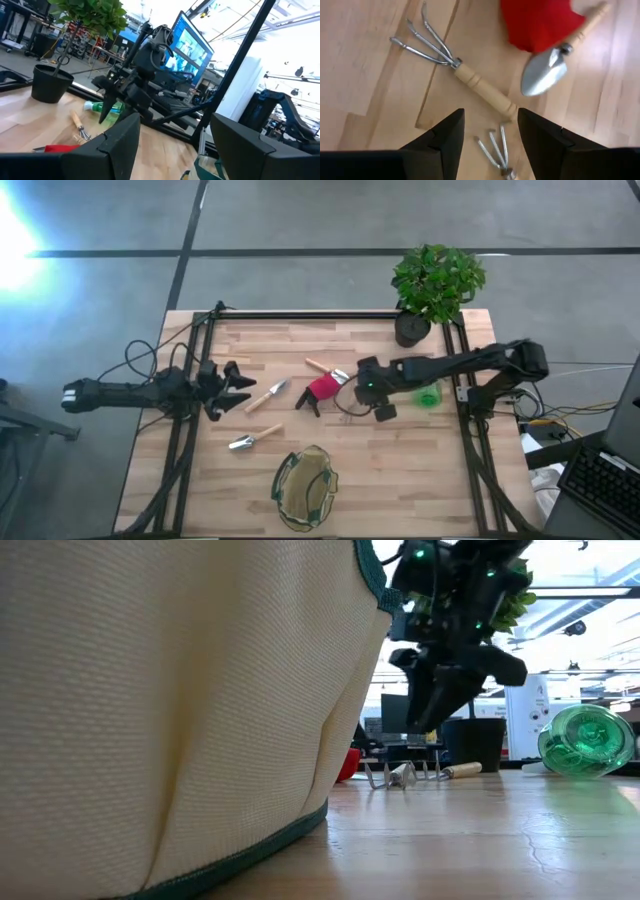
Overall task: Pick & Place Garden tools in Gardening bag
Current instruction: Put the red gloves into the green gardening bag
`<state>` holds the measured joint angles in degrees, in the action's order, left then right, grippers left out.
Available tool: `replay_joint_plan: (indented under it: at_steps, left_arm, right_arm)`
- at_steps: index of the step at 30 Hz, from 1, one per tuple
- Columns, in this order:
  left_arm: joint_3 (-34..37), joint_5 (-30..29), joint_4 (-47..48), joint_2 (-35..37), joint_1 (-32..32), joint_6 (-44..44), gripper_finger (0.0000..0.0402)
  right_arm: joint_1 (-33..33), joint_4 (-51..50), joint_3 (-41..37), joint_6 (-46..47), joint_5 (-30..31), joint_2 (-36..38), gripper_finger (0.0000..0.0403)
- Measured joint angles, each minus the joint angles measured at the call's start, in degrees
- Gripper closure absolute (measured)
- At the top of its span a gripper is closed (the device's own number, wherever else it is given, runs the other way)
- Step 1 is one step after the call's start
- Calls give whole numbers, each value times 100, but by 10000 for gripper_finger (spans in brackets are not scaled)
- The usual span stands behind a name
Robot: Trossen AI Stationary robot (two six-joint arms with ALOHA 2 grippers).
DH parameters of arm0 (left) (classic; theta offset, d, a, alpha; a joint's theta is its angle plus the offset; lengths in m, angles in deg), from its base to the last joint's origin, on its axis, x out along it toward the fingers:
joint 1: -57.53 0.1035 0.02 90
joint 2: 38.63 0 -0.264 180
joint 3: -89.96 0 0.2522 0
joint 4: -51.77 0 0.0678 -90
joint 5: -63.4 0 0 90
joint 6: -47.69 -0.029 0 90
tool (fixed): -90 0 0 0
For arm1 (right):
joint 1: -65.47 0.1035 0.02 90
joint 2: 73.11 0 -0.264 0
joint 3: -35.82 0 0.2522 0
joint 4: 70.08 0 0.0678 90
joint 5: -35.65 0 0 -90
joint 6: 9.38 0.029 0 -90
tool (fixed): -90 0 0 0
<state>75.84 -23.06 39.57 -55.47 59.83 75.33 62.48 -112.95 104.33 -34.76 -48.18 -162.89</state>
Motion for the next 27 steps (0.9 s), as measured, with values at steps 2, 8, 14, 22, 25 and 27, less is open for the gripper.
replay_joint_plan:
  at_steps: [2,8,14,22,25,27]
  left_arm:
    - [2,-13,2,-4,0,0,156]
    - [2,-20,4,-15,0,-21,156]
    - [2,-20,3,-17,0,-24,156]
    - [2,-20,20,-26,0,-26,156]
    - [2,-20,33,-26,0,-26,156]
    - [2,-18,33,-24,0,-26,156]
  right_arm:
    - [56,-187,232,-30,-1,-254,224]
    - [286,-653,813,-190,-4,-863,240]
    - [396,-539,1522,-333,459,-1310,259]
    - [377,-416,2349,-493,731,-1895,244]
    - [330,-367,2516,-541,752,-2209,227]
    - [288,-351,2588,-629,852,-2468,216]
